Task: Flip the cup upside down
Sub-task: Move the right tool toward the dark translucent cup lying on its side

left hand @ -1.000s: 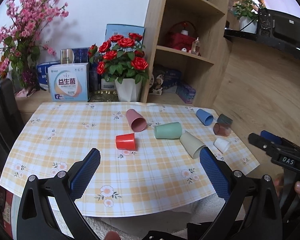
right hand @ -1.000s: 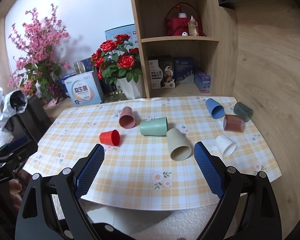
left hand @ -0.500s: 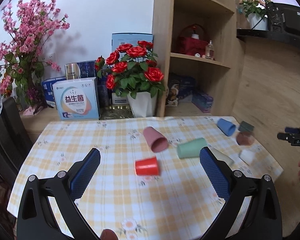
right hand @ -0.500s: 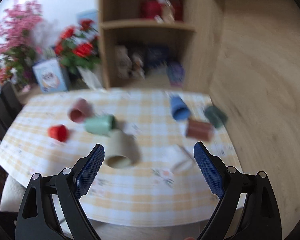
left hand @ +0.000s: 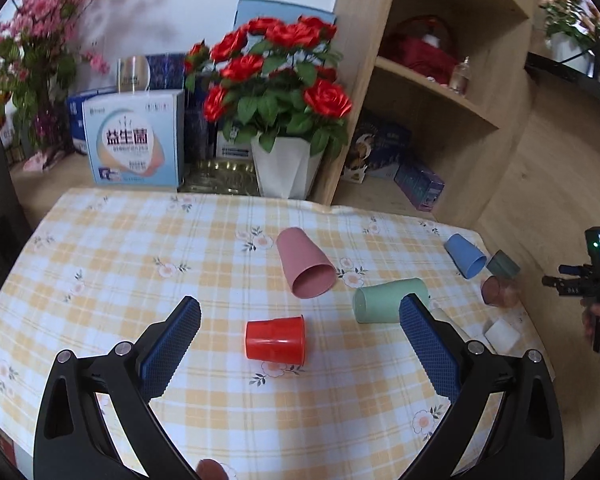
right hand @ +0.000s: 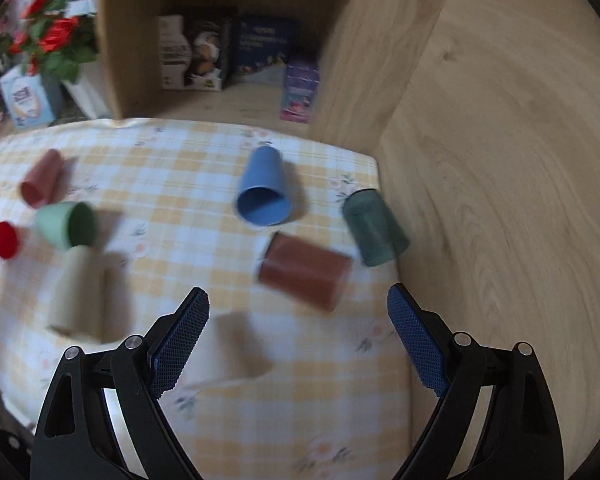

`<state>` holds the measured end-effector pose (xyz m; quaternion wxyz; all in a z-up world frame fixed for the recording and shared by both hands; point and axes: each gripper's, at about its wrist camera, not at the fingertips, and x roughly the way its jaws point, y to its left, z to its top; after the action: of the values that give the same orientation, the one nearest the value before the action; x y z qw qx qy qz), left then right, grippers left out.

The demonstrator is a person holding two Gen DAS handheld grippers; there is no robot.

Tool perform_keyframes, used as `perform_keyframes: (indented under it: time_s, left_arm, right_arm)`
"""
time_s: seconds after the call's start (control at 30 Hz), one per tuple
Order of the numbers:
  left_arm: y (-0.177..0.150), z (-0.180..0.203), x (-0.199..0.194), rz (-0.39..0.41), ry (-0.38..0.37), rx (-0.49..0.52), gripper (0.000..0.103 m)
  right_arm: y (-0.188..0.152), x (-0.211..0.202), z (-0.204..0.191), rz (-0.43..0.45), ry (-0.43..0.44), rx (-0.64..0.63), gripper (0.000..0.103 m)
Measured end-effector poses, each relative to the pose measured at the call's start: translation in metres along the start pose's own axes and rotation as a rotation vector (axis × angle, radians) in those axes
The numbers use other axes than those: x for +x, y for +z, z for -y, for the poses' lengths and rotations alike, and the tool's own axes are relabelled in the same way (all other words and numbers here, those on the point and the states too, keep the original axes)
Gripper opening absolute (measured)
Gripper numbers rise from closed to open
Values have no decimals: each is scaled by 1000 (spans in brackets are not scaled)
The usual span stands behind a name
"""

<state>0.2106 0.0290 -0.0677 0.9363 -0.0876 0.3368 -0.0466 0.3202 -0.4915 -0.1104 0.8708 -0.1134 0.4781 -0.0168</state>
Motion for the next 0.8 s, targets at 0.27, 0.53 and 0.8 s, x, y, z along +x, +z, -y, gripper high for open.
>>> perform_keyframes:
  time_s: [0.27,0.53,0.8]
  left_arm:
    - [-5,-6,33,-8,115,13,97]
    - [2,-24,46,-12,150,-24,97]
    - [1,-33,54,-32,171,-57,97]
  right_arm:
    - [58,103,34,-173,-95,-4,65]
    - [89,181,41,-289,-172,-27,65]
    - [91,221,50,-379,-205,-35,65]
